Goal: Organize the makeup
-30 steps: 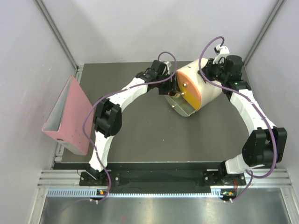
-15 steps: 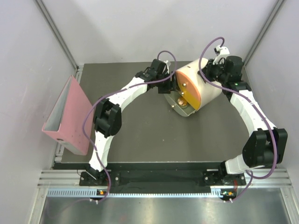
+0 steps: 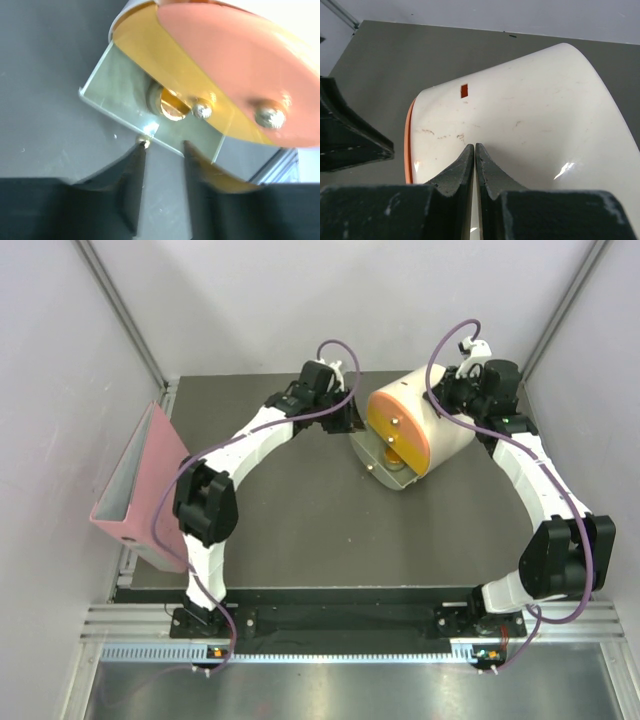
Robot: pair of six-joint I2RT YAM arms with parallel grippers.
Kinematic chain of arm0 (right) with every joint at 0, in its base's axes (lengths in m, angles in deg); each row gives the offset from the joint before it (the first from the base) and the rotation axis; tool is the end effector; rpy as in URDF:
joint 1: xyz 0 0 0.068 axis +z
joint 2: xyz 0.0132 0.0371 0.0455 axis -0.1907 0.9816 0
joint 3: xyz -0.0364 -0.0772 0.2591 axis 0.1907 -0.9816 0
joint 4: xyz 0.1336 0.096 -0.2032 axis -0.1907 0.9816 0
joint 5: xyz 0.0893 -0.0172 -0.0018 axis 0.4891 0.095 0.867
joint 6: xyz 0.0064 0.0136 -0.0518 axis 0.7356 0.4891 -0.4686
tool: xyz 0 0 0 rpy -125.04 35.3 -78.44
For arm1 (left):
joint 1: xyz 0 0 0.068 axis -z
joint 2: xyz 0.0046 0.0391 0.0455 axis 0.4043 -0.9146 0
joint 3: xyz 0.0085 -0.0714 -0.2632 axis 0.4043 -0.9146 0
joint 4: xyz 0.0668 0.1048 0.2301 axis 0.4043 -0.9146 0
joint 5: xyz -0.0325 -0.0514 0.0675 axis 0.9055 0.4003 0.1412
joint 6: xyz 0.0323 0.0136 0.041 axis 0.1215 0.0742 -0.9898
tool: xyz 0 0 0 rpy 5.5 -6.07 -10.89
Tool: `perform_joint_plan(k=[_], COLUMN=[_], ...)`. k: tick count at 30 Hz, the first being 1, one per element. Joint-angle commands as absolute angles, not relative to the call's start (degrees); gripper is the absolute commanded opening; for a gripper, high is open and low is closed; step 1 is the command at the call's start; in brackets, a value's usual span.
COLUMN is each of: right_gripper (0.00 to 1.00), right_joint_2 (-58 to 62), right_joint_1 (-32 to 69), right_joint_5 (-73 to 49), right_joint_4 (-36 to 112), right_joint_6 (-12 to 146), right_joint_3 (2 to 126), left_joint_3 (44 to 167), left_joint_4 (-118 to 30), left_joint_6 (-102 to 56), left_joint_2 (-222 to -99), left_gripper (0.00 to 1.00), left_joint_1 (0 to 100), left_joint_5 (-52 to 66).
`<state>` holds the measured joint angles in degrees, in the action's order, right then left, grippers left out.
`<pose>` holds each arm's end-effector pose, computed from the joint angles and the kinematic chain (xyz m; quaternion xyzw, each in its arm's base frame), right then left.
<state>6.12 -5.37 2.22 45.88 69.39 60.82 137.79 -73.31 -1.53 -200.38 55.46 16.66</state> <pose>0.3466 0.0475 0.3426 -0.0832 0.8122 0.2282 0.5305 0.3935 -0.2547 0.3008 0.0572 0.8880 -0.3493 0.2935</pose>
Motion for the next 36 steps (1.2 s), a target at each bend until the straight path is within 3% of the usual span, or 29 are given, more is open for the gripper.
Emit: perform_joint_plan(k=[1,2,3,9,16,36], right_gripper=[0.06,0.06,0.06,0.06,0.06,0.06], right_joint_2=[12.16,12.25,12.25,12.52,12.95,13.92], right_joint_1=[-4.49,-4.49,-4.40,-4.49,-4.49,-4.49], right_joint_5=[-0.88,-0.80,-0.80,-0.80,-0.80,-0.80], right_joint_4=[71.02,71.02,71.02,71.20,71.55,71.20], right_joint_6=[68.11,68.11,68.28,68.02,67.93,68.11], right_joint_3=[53.84,53.83,53.83,54.27,54.89,55.06], left_joint_3=[130.19,128.77,127.19,118.65,117.32,133.23], left_joint_4=[-69.39,-68.77,-68.51,-65.52,-59.63,-53.40], left_joint_6=[-3.41,-3.32,-3.06,0.27,4.94,14.86], left_joint_2=[-192.13,-191.51,-190.81,-192.47,-197.91,-213.82], left_gripper=[0.25,0.14,0.10,0.00,0.00,0.00], left_joint_1=[54.35,54.08,54.00,53.56,53.47,54.17], left_joint_5=[19.22,19.66,20.10,27.13,32.23,34.52])
